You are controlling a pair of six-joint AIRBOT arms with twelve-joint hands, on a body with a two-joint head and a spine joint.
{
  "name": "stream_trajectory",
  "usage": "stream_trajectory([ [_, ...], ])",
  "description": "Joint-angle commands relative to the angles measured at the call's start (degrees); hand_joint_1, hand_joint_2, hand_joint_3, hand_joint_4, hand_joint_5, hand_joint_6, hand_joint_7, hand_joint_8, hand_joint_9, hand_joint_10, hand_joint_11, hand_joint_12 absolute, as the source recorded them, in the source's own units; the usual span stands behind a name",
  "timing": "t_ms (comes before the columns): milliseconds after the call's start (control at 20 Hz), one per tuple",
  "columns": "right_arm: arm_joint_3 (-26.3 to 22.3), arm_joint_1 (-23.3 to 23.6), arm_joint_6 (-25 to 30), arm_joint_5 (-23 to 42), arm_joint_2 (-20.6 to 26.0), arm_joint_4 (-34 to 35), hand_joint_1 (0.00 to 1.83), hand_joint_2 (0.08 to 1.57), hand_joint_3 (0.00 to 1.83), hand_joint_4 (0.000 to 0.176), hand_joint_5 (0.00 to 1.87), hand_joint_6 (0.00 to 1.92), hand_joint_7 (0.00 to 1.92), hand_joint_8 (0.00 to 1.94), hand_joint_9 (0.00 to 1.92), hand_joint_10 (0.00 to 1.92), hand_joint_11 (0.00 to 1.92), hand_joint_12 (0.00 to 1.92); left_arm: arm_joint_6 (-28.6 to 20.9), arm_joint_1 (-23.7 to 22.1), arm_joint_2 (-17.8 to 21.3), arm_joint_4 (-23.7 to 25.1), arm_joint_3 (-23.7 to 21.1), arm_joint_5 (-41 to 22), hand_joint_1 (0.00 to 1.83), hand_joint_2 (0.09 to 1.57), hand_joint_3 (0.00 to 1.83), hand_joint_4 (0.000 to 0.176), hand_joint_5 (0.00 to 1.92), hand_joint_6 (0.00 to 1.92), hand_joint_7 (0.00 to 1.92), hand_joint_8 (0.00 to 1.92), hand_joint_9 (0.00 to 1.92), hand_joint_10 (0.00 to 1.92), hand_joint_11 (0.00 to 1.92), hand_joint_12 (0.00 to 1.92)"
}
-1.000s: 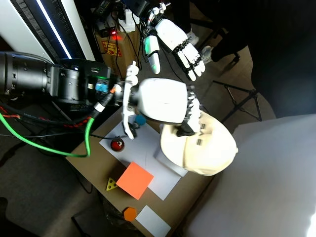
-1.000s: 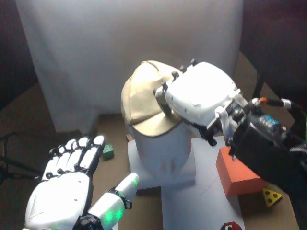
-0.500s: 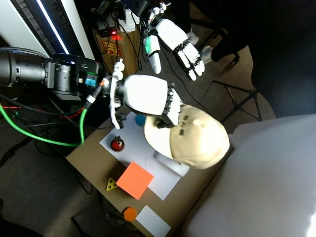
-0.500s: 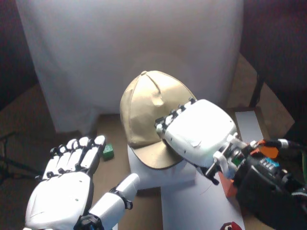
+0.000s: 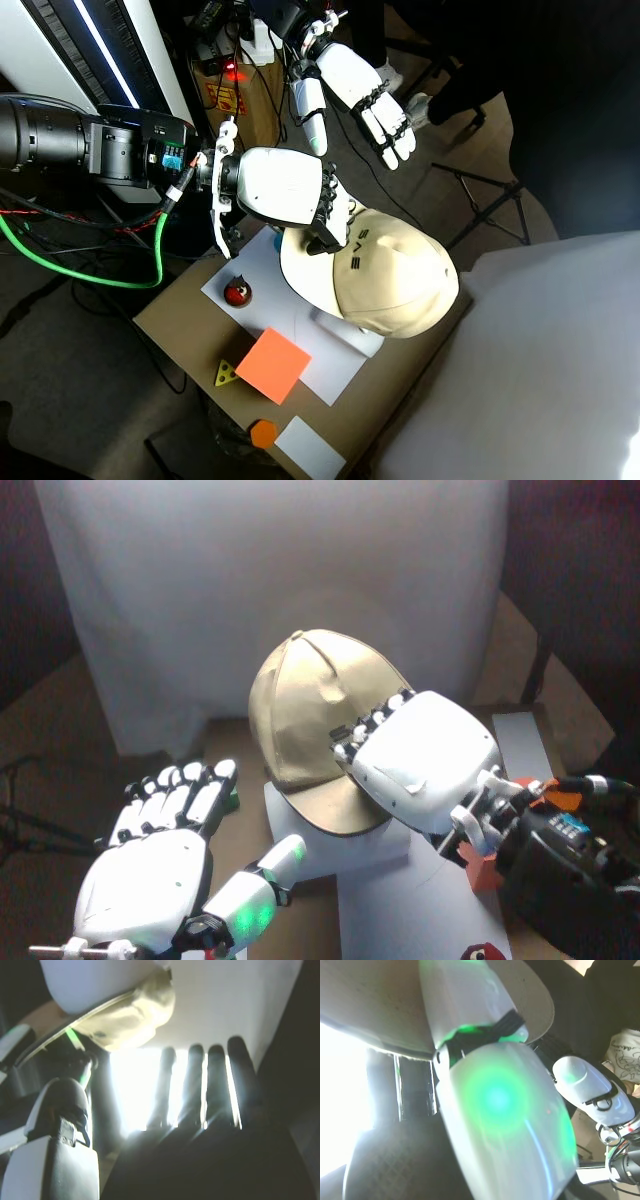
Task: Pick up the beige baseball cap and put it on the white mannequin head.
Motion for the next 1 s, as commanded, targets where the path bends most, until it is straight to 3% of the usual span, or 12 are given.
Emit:
stream_trajectory([
  [0,0.6,-1.5,-2.2,0.8,0.2,1.1,1.49,1.11,0.0,0.0,0.86,0.88,0.93,0.99,0.95,1.11,0.87,1.6,-0.3,-0.7,-0.5,3.6,0.4,-4.7,0.0,1.13,0.0,0.085,0.12,0.0,0.07,0.0,0.02,0.0,0.0,0.26],
  [300,1.2,-3.1,-1.6,0.7,-0.3,1.1,1.49,1.12,0.0,0.0,0.83,0.94,0.89,1.03,0.96,1.11,0.86,1.61,-0.1,-1.2,-1.0,3.5,0.9,-2.7,0.0,1.13,0.0,0.085,0.12,0.0,0.07,0.0,0.02,0.0,0.0,0.26],
  [400,1.2,-3.2,-1.6,0.6,-0.2,1.2,1.48,1.17,0.0,0.0,0.72,1.07,0.81,1.17,0.86,1.23,0.79,1.69,-0.1,-1.2,-1.1,3.6,1.2,-2.5,0.0,1.13,0.0,0.085,0.12,0.0,0.07,0.0,0.02,0.0,0.0,0.25],
  [550,0.9,-3.3,-1.7,-3.5,0.3,2.9,1.47,1.17,0.0,0.0,0.68,1.16,0.76,1.23,0.88,1.21,0.84,1.63,-0.1,-1.5,-1.1,3.5,1.3,-2.5,0.0,1.13,0.0,0.084,0.12,0.0,0.07,0.0,0.02,0.0,0.0,0.25],
  [600,0.8,-3.4,-1.7,-4.9,0.6,3.9,1.35,1.19,0.0,0.0,0.68,0.43,0.79,1.27,0.71,0.91,0.63,1.34,-0.1,-1.5,-1.1,3.3,1.3,-2.5,0.0,1.13,0.0,0.085,0.12,0.0,0.07,0.0,0.02,0.0,0.0,0.25],
  [650,0.6,-3.5,-1.7,-5.4,0.8,4.3,1.21,1.14,0.0,0.0,0.72,0.23,0.7,0.71,0.71,0.66,0.61,1.29,-0.1,-1.6,-1.2,3.1,1.3,-2.5,0.0,1.13,0.0,0.085,0.12,0.0,0.07,0.0,0.02,0.0,0.0,0.25],
  [700,0.1,-3.6,-1.5,-5.8,1.3,4.5,1.15,1.13,0.0,0.0,0.74,0.12,0.72,0.38,0.71,0.52,0.58,1.29,-0.2,-1.7,-1.3,3.0,1.2,-2.5,0.0,1.13,0.0,0.085,0.12,0.0,0.07,0.0,0.02,0.0,0.0,0.25],
  [750,-0.9,-3.8,-1.5,-6.4,2.0,5.3,1.11,1.12,0.0,0.0,0.75,0.06,0.75,0.19,0.72,0.4,0.56,1.28,-0.2,-1.7,-1.3,3.0,1.2,-2.5,0.0,1.13,0.0,0.085,0.12,0.0,0.07,0.0,0.02,0.0,0.0,0.25],
  [850,-2.9,-4.1,-2.1,-6.5,3.2,5.6,1.04,1.11,0.0,0.0,0.74,0.01,0.77,0.03,0.73,0.21,0.47,1.28,-0.3,-1.6,-1.4,2.9,0.9,-2.5,0.0,1.13,0.0,0.085,0.12,0.0,0.07,0.0,0.02,0.0,0.0,0.25],
  [950,-4.3,-4.4,-2.8,-6.3,4.0,5.6,0.95,1.08,0.0,0.0,0.64,0.0,0.69,0.0,0.68,0.08,0.34,1.22,-0.2,-1.8,-1.4,2.9,0.8,-2.5,0.0,1.13,0.0,0.084,0.12,0.0,0.07,0.0,0.02,0.0,0.0,0.25],
])
